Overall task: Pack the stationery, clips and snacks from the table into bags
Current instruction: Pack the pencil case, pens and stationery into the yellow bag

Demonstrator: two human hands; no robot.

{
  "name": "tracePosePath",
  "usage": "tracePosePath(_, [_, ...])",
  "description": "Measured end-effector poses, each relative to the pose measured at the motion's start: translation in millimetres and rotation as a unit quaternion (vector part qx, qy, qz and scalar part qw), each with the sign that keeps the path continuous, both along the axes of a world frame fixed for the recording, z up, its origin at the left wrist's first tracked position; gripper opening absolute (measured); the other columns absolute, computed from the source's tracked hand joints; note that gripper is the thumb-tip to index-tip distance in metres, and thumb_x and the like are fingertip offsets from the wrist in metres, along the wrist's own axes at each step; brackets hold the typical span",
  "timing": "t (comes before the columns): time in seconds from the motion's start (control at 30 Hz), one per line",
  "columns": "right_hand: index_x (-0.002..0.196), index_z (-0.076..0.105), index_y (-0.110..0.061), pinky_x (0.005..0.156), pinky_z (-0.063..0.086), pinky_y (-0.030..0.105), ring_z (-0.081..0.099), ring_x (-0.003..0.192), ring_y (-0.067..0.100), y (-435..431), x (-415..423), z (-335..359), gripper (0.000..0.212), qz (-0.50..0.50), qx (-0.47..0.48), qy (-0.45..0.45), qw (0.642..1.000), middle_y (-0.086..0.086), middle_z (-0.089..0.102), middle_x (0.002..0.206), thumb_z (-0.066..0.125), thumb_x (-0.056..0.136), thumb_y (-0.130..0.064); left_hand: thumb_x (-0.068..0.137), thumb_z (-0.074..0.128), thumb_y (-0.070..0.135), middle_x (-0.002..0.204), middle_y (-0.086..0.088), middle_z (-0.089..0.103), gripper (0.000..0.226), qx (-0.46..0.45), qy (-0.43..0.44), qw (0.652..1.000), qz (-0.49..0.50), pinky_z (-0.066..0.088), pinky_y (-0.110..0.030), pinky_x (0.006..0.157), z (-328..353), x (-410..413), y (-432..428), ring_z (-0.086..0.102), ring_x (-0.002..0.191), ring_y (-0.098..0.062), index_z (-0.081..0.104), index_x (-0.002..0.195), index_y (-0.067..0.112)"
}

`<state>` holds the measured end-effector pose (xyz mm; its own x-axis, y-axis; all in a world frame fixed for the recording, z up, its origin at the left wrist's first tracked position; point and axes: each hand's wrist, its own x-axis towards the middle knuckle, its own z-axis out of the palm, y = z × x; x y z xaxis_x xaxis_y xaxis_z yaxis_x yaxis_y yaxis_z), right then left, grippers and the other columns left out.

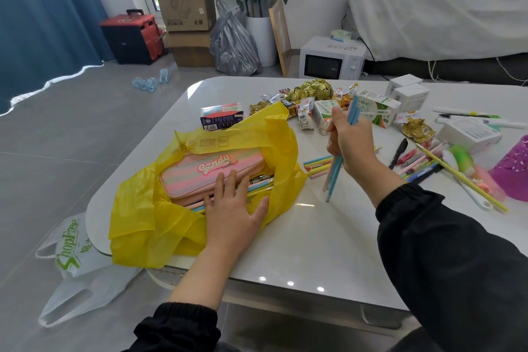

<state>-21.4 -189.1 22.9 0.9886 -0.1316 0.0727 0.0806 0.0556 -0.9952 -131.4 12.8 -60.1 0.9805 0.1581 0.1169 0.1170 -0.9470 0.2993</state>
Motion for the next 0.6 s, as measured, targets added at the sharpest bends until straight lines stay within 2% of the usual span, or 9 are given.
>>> tracePosePath(0.07, [0.061, 0.055, -0.008, 0.048, 0.042, 0.024, 0.046, 0.042, 0.013, -0.2, -0.8, -1.3, 0.047, 0.012, -0.096, -0.008, 0.995, 0.002, 0.049, 0.048, 0.045, 0.099, -0.033, 0.076, 0.007, 0.072, 0.16, 0.003, 0.009, 0.085, -0.001, 0.001, 1.0, 0.0, 0.006, -0.053, 0.117, 0.1, 0.1, 0.1, -0.003, 0.147, -0.019, 0.025, 0.148, 0.031])
tracePosePath(0.13, [0.063, 0.061, -0.008, 0.06, 0.045, 0.024, 0.055, 0.057, 0.013, -2.3, -2.6, -3.5, 0.048, 0.033, -0.197, -0.009, 0.98, 0.005, 0.06, 0.062, 0.043, 0.1, -0.031, 0.072, 0.002, 0.073, 0.16, 0.003, 0.009, 0.09, -0.001, 0.002, 1.0, -0.002, 0.006, -0.053, 0.117, 0.9, -0.2, 0.3, -0.003, 0.147, -0.019, 0.024, 0.148, 0.032])
tracePosePath(0.2, [0.067, 0.067, -0.009, 0.064, 0.044, 0.024, 0.057, 0.068, 0.011, -6.9, -3.6, -7.2, 0.046, 0.058, -0.285, -0.003, 0.957, 0.002, 0.061, 0.072, 0.043, 0.1, -0.03, 0.074, 0.004, 0.073, 0.16, 0.004, 0.008, 0.087, -0.004, 0.004, 1.0, -0.003, 0.006, -0.054, 0.117, 1.5, -0.5, 0.9, -0.004, 0.147, -0.019, 0.022, 0.149, 0.032])
tracePosePath(0.3, [0.074, 0.07, -0.004, 0.064, 0.049, 0.027, 0.06, 0.07, 0.017, -11.4, -8.5, -10.1, 0.046, 0.075, -0.382, -0.004, 0.921, -0.003, 0.061, 0.07, 0.045, 0.098, -0.032, 0.074, 0.005, 0.074, 0.16, 0.005, 0.007, 0.088, -0.014, 0.004, 1.0, -0.008, 0.005, -0.054, 0.116, 3.5, -1.5, 2.2, -0.004, 0.147, -0.018, 0.021, 0.149, 0.032])
tracePosePath(0.37, [0.076, 0.07, 0.0, 0.06, 0.047, 0.024, 0.06, 0.063, 0.014, -9.8, -12.3, -9.0, 0.046, 0.058, -0.389, -0.015, 0.919, -0.005, 0.059, 0.064, 0.045, 0.098, -0.032, 0.072, 0.003, 0.074, 0.16, 0.005, 0.008, 0.09, -0.018, 0.004, 1.0, -0.009, 0.004, -0.053, 0.116, 5.5, -2.4, 3.1, -0.004, 0.147, -0.017, 0.021, 0.149, 0.032])
tracePosePath(0.43, [0.073, 0.068, 0.003, 0.059, 0.049, 0.029, 0.06, 0.059, 0.017, -6.5, -13.2, -5.8, 0.047, 0.008, -0.374, -0.046, 0.926, -0.001, 0.059, 0.061, 0.046, 0.098, -0.031, 0.077, 0.011, 0.073, 0.16, 0.005, 0.007, 0.083, -0.018, 0.012, 1.0, -0.009, 0.003, -0.053, 0.116, 7.0, -2.8, 4.2, -0.004, 0.147, -0.017, 0.02, 0.149, 0.032])
tracePosePath(0.53, [0.072, 0.064, 0.008, 0.065, 0.055, 0.045, 0.063, 0.065, 0.032, 1.9, -12.2, 3.4, 0.049, -0.075, -0.283, -0.106, 0.95, 0.02, 0.062, 0.067, 0.047, 0.097, -0.03, 0.085, 0.024, 0.068, 0.16, 0.005, 0.007, 0.073, -0.017, 0.022, 1.0, -0.014, 0.003, -0.051, 0.117, 10.3, -6.1, 6.8, -0.004, 0.147, -0.016, 0.02, 0.149, 0.032])
tracePosePath(0.6, [0.07, 0.063, 0.007, 0.068, 0.055, 0.043, 0.062, 0.064, 0.027, 12.6, -14.6, 14.7, 0.046, -0.099, -0.208, -0.133, 0.964, 0.017, 0.061, 0.065, 0.047, 0.097, -0.027, 0.092, 0.035, 0.06, 0.16, 0.004, 0.009, 0.065, -0.022, 0.019, 0.999, -0.016, 0.004, -0.049, 0.117, 12.2, -8.1, 9.7, -0.001, 0.147, -0.016, 0.023, 0.149, 0.031])
